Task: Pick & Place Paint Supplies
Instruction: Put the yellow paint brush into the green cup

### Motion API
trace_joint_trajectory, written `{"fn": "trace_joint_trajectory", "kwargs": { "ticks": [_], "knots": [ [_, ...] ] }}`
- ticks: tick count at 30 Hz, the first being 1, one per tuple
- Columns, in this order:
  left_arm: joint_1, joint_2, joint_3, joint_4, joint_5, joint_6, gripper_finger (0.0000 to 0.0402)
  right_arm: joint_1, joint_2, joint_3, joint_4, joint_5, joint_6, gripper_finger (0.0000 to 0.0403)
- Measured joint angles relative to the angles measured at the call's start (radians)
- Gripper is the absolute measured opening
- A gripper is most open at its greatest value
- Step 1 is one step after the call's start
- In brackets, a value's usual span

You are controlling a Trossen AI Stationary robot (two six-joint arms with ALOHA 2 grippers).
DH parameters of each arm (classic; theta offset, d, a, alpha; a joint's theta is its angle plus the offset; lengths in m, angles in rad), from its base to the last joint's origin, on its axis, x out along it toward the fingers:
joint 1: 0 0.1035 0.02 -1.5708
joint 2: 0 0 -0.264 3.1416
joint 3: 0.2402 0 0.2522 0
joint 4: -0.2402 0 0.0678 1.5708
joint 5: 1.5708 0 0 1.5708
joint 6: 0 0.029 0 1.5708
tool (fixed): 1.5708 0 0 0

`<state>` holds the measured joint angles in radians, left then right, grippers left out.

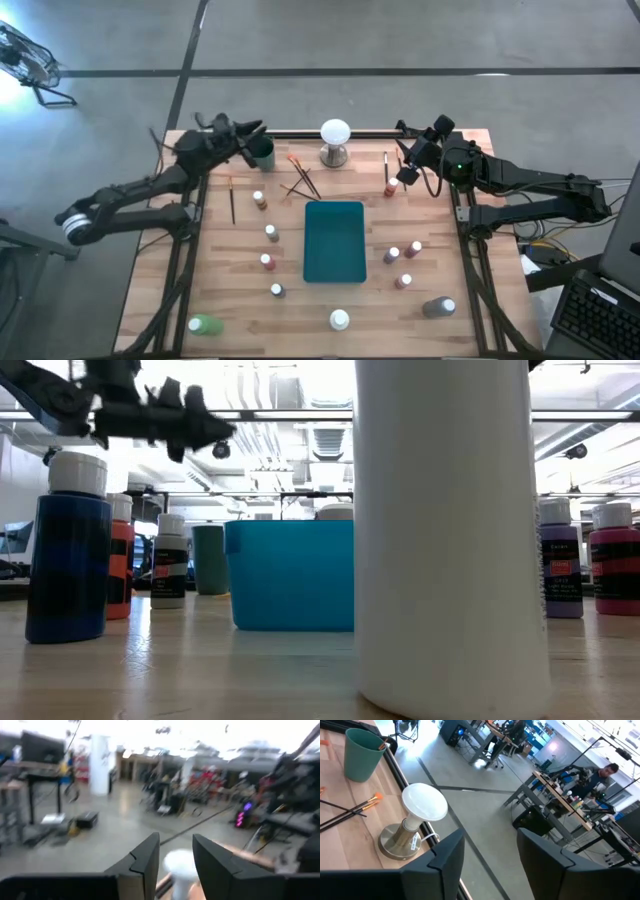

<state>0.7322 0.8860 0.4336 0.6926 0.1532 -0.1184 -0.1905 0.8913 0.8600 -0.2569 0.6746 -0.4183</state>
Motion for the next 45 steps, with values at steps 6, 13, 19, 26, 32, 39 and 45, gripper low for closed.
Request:
{"fn": "trace_joint_trajectory", "kwargs": {
  "ticks": [6,13,19,26,32,39,45],
  "knots": [
    [-0.001,-0.146,0.067,-0.108,0.109,-0.012,0.0124,0.000,0.000,0.000,0.000,0.000,0.000,0.0185],
    [-0.004,-0.223,0.317,-0.643,0.135,0.041,0.0124,0.000,0.000,0.000,0.000,0.000,0.000,0.0173],
    [-0.030,-0.166,0.598,-1.066,0.114,0.037,0.0124,0.000,0.000,0.000,0.001,-0.002,0.024,0.0153],
    [-0.118,-0.002,0.888,-1.482,-0.027,-0.046,0.0124,0.000,0.000,0.000,0.007,-0.002,0.027,0.0135],
    [-0.245,0.185,1.116,-1.782,-0.165,-0.127,0.0124,0.000,0.000,0.000,0.010,-0.002,0.027,0.0124],
    [-0.415,0.369,1.236,-1.937,-0.249,-0.279,0.0123,0.000,0.000,0.000,0.009,0.000,0.071,0.0115],
    [-0.507,0.480,1.258,-1.969,-0.251,-0.357,0.0123,0.000,0.000,0.000,0.008,0.005,0.078,0.0120]
  ]
}}
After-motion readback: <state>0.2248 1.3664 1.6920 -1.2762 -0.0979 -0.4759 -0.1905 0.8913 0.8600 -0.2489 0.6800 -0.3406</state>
